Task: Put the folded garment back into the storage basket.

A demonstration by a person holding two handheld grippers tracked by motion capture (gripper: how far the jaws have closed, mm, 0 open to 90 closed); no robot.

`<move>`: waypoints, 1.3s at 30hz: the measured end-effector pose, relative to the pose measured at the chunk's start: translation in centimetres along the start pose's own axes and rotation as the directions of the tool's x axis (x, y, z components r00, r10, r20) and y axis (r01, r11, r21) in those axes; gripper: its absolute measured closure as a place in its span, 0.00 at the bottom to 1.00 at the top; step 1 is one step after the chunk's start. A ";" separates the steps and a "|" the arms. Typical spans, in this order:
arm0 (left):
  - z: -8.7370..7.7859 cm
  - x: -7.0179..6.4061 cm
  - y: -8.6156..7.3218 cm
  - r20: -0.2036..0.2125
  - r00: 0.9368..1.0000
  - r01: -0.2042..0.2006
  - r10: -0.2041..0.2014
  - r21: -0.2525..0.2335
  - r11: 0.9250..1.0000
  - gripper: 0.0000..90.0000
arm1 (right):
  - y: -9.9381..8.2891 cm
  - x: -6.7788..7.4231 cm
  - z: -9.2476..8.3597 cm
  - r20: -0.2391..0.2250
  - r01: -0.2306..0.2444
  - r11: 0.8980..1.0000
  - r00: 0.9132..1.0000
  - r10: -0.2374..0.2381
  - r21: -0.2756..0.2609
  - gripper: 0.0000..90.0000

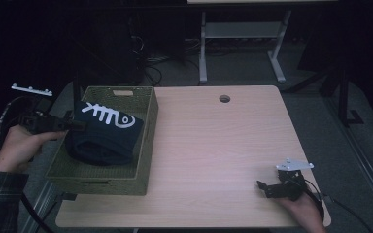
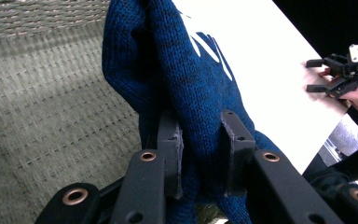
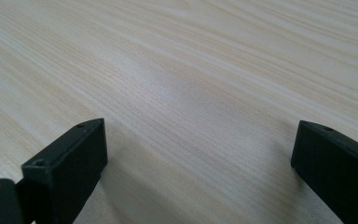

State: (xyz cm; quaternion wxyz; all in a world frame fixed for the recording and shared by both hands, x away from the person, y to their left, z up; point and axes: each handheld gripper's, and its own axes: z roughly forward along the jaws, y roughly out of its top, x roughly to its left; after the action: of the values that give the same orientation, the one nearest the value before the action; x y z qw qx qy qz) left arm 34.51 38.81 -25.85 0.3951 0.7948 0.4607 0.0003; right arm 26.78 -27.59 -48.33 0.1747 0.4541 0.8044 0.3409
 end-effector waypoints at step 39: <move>6.1 5.9 -2.4 -0.152 0.987 0.074 -0.059 0.096 0.993 0.76 | 0.0 0.0 0.0 0.000 0.000 1.000 1.000 0.000 0.001 0.03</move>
State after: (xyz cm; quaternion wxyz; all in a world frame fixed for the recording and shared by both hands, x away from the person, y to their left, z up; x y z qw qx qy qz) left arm 38.40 39.90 -33.69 0.3184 0.7958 0.5146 0.0230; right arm 26.79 -27.60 -48.32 0.1744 0.4541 0.8045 0.3407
